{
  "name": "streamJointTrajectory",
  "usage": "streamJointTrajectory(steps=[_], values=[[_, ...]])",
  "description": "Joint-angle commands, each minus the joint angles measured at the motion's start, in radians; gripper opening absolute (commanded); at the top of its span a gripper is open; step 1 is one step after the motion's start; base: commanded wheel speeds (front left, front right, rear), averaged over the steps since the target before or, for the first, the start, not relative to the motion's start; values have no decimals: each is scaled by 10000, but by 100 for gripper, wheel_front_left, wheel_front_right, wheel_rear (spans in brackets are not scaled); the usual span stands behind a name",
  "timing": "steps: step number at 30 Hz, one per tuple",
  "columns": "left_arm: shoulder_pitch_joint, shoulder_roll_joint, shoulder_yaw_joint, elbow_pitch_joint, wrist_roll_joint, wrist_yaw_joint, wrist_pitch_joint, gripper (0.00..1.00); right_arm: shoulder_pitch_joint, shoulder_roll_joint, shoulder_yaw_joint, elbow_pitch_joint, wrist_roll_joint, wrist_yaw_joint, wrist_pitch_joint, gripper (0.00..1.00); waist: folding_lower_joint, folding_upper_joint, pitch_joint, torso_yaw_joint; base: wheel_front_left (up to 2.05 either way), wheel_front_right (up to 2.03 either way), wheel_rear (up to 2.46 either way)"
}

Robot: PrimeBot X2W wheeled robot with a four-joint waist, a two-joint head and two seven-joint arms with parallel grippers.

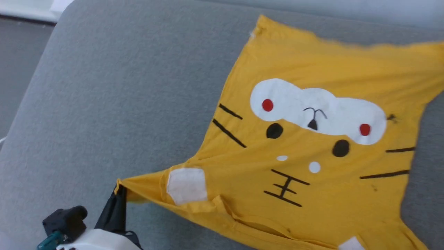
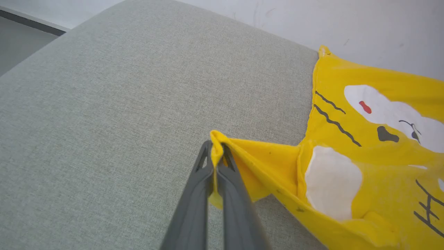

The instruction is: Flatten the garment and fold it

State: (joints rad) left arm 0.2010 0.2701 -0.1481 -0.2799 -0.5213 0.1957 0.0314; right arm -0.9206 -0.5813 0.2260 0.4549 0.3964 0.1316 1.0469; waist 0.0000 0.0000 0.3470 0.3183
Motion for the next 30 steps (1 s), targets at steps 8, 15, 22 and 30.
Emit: streamJointTrajectory(steps=[8,15,22,30], values=[[827,396,545,-106,-309,305,389,0,4660,-2423,-208,-2803,2050,-9,100,0,0,0,-1840,-2312,0,0,0],[1186,523,772,-18,-411,459,507,0,9685,-1784,-2324,-3489,2455,-9,-80,0,0,0,-1910,-3021,0,0,0],[1146,500,787,87,-510,491,536,0,12212,-37,-3546,-4247,2640,-9,-94,100,0,0,-1774,-3270,0,0,0],[818,400,661,-97,-590,512,613,0,10420,847,-4864,-5018,1949,-9,-4165,100,0,0,-1491,-2955,0,0,0]])
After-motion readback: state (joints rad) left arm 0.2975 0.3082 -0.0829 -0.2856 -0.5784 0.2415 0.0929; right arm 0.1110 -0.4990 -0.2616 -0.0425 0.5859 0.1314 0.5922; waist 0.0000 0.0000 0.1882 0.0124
